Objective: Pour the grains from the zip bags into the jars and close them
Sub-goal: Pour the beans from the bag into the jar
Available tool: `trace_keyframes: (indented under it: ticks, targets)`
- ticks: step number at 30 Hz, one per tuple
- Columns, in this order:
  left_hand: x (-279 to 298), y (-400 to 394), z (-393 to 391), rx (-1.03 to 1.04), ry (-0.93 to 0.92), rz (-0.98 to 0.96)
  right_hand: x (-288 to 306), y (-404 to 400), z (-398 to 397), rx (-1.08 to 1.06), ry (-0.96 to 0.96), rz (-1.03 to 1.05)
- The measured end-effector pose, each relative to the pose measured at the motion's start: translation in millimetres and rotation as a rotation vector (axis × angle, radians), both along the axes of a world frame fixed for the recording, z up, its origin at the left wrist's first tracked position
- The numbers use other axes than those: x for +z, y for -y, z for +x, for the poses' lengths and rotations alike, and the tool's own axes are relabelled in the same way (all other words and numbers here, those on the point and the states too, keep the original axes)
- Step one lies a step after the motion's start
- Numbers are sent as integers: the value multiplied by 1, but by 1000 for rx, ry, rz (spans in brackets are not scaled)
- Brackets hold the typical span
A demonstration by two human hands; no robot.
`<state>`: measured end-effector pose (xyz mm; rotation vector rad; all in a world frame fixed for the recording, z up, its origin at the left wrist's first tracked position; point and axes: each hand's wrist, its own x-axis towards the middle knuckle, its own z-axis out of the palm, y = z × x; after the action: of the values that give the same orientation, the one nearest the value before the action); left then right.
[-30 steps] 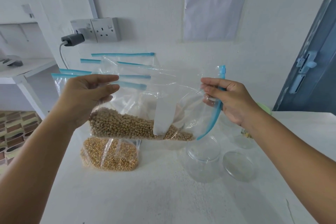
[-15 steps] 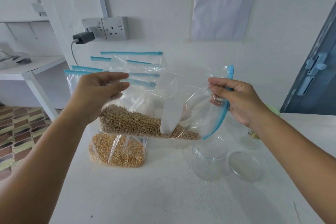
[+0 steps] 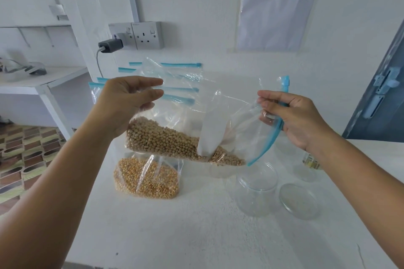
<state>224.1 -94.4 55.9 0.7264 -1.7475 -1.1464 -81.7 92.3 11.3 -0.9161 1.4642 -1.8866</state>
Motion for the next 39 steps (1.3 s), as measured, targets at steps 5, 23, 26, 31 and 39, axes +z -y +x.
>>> trace_keyframes:
  ticks: [5, 23, 26, 31, 39]
  targets:
    - [-4, -3, 2, 1, 10, 2, -7, 0, 3, 3, 15, 6]
    - [14, 1, -10, -67, 150, 135, -16, -14, -4, -9, 46, 27]
    - [18, 1, -15, -70, 135, 119, -16, -16, -11, -18, 33, 27]
    - [18, -5, -27, -66, 155, 58, -26, -18, -10, -36, 55, 49]
    - [16, -4, -25, -39, 157, 30, -19, -19, -7, -33, 72, 33]
